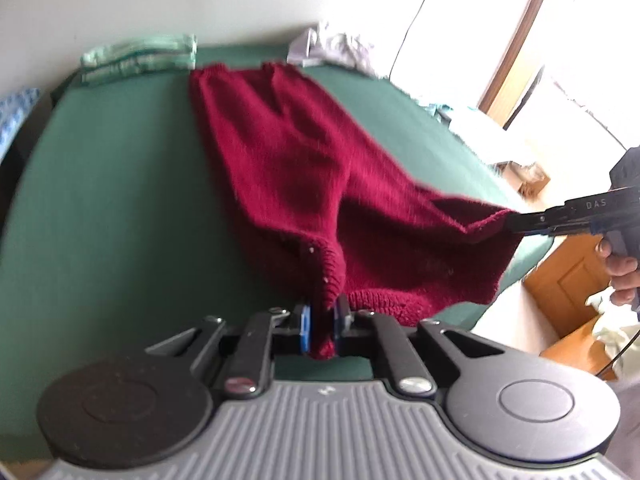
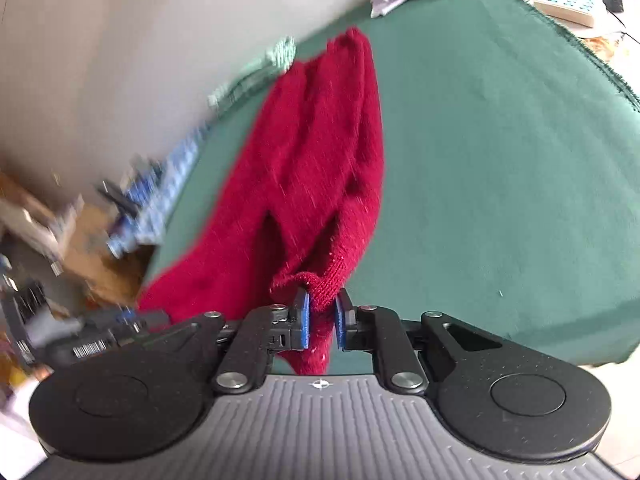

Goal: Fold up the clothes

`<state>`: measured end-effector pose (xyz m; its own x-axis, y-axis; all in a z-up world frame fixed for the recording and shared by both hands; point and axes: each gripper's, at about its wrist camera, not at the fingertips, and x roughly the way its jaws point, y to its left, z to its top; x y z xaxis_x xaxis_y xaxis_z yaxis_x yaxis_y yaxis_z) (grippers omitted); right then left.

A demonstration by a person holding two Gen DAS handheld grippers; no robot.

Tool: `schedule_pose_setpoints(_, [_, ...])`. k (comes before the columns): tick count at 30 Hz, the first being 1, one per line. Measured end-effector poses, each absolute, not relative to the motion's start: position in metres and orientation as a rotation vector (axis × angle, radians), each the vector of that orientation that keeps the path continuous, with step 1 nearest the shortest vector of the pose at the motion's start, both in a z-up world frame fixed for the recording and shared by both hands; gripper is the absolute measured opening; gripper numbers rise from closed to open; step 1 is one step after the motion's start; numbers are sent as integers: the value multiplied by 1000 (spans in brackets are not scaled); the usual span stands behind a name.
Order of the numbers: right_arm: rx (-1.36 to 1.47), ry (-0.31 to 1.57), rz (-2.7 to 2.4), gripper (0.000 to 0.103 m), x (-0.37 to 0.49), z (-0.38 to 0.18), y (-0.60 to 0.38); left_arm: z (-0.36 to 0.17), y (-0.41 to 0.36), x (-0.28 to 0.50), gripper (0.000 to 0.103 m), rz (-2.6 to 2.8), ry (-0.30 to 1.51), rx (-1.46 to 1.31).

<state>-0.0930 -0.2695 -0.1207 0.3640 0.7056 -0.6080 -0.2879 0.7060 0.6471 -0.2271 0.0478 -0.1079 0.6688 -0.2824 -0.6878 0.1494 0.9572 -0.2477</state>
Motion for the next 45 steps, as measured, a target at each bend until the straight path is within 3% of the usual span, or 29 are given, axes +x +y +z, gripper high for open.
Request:
schedule_pose_setpoints(10, [750,1002,715,13,-7,-111,-255,-70,76,-144,2,-113,741,-226])
schedule_pose_setpoints(23, [797,1100,679,13,118,-171,-220,-122,111,-16,3,7,900,-298])
schedule_pose_setpoints(29, [821,1140,679,14,154,-194,-213,-140,117,8,6,-34,879,-325])
schedule_pose_setpoints(31, [835,1145,700,21,155,-194,-218,-139,120,9,9,-52,876,-339])
schedule_pose_setpoints(32, [839,1139,717,25,156,-190,-221,-136,122,7,12,-57,878,-340])
schedule_pose_setpoints(33, [843,1132,734,33,156,-186,-225,-132,124,4,28,-52,874,-338])
schedule_pose_setpoints(36, [720,1055,754,43,138,-162,-232,-112,134,-23,60,-14,821,-313])
schedule_pose_setpoints(42, [365,901,779,42,89,-122,-227,-98,125,-76,75,-38,813,-228])
schedule_pose_setpoints(45, [132,825,761,41,59,-120,-199,-119,114,-72,76,-73,836,-210])
